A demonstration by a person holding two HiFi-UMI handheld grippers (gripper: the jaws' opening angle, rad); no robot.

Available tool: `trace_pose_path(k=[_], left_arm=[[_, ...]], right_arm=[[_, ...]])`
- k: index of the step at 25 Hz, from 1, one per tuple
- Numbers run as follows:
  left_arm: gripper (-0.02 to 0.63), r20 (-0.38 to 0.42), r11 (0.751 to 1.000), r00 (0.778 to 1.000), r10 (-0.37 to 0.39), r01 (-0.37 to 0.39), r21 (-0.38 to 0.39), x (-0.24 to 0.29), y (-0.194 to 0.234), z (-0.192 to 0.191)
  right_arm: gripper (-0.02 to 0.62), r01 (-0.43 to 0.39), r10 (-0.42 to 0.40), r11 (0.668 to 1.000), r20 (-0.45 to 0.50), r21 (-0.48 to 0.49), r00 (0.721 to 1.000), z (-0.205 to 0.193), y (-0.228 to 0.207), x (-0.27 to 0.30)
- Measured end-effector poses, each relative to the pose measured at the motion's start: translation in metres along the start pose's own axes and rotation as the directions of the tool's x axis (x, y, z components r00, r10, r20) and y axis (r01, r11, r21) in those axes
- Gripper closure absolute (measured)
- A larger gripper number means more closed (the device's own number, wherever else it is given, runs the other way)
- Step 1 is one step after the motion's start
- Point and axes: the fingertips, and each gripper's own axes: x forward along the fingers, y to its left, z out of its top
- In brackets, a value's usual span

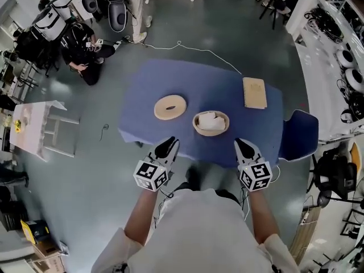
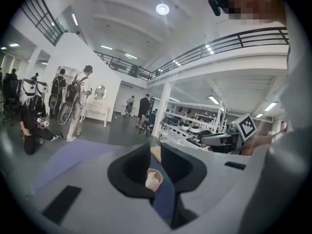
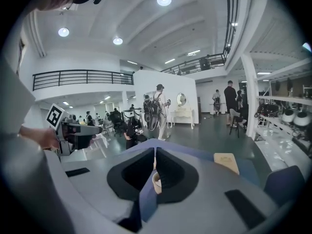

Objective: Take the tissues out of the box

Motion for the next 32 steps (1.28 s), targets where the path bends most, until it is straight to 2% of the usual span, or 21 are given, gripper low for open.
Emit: trace_pose_path(k=[5, 12, 17, 23, 32], left_arm=[[0.534, -0.026, 0.998, 0.998, -0.056, 0.056, 0.001, 0.02, 0.015, -0.001], [0.534, -0.044, 0.997, 0.997, -0.07, 0.069, -0.019, 0.04, 0.023, -0.002], [0.534, -0.055, 0.998, 0.997, -0.057, 0.054, -0.042, 0.065, 0.019, -0.01], [0.534, -0.087, 0.997, 0.996, -0.003, -0.003, -0.072, 0.097, 0.015, -0.029], [0.532, -0.241, 1.0, 0.97, -0.005, 0.001, -0.018, 0.165, 0.013, -0.083]], right_arm=[[0.558, 0.046, -0.046, 0.999, -0.022, 0.005, 0.999, -0.003, -0.006, 0.013], [0.558, 0.055, -0.054, 0.998, -0.057, 0.009, 0.997, -0.005, -0.018, 0.024], [0.558, 0.02, -0.02, 1.0, -0.089, 0.001, 0.996, -0.007, -0.038, 0.034], [0.558, -0.042, 0.045, 0.999, -0.143, 0.021, 0.989, -0.017, -0.063, 0.054], [0.558, -0.123, 0.131, 0.991, -0.237, 0.047, 0.963, -0.046, -0.098, 0.094]])
